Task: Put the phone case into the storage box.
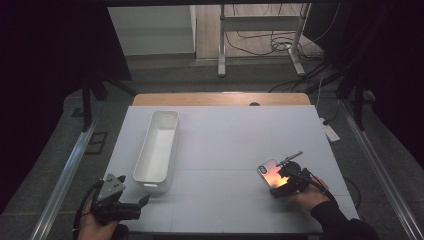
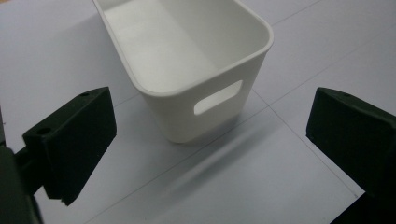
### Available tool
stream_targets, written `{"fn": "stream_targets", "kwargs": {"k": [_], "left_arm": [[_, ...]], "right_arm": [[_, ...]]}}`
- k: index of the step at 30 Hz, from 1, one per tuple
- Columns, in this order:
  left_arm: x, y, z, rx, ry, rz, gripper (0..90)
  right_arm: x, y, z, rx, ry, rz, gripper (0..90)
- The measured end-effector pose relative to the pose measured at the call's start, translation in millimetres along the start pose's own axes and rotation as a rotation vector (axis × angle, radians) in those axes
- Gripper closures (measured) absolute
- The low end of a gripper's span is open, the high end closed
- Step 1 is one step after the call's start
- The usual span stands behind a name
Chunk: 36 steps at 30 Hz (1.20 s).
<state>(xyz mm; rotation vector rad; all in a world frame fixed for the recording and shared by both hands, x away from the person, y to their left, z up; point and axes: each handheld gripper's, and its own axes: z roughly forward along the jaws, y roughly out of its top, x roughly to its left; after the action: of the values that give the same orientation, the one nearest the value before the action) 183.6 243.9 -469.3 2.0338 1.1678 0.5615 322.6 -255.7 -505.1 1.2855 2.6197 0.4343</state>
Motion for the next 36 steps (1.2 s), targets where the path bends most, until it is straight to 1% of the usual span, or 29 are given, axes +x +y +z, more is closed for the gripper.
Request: {"fn": "stream_targets", "kwargs": {"k": [4,10,13,15,18,22,24,25,26,28,36], "left_arm": [[0.5,-0.2,-0.4,-0.004,0.000,-0.009,2.0],[1.2,-0.1,-0.7,-0.006,0.002,-0.014,1.2],[1.8,0.0,-0.6,-0.005,-0.006,-0.016,1.5],[2.9,0.1,-0.6,-0.004,-0.020,-0.020,1.7],[3.3,0.1,-0.4,-0.004,-0.033,-0.017,2.4],[3.6,0.6,0.3,0.004,-0.038,-0.016,1.3],[4.2,0.3,0.1,-0.002,-0.037,-0.026,0.0],[4.9,0.1,-0.1,-0.005,-0.039,-0.034,0.0],[4.9,0.1,-0.1,-0.005,-0.039,-0.034,0.0],[6.7,-0.5,-1.0,-0.013,-0.047,-0.047,0.0],[8.2,-1.2,-2.1,-0.025,-0.053,-0.057,0.0]], "right_arm": [[0.1,1.8,-1.8,0.012,0.000,0.007,16.3],[-1.4,0.6,-2.4,0.002,0.006,0.001,16.7],[-1.4,0.2,-2.6,-0.002,0.005,0.003,16.7],[-2.0,0.1,-3.2,-0.008,0.012,0.002,16.7],[-1.8,0.5,-5.4,-0.027,0.021,0.001,16.7],[-0.1,1.7,-8.4,-0.051,0.030,-0.015,16.7],[0.8,2.1,-9.7,-0.064,0.027,-0.020,16.7],[0.8,2.4,-10.4,-0.068,0.034,-0.024,16.7],[1.4,2.6,-10.9,-0.074,0.033,-0.027,16.7],[1.7,2.7,-11.9,-0.078,0.029,-0.036,16.7],[1.0,3.9,-17.8,-0.125,0.047,-0.035,16.7]]}}
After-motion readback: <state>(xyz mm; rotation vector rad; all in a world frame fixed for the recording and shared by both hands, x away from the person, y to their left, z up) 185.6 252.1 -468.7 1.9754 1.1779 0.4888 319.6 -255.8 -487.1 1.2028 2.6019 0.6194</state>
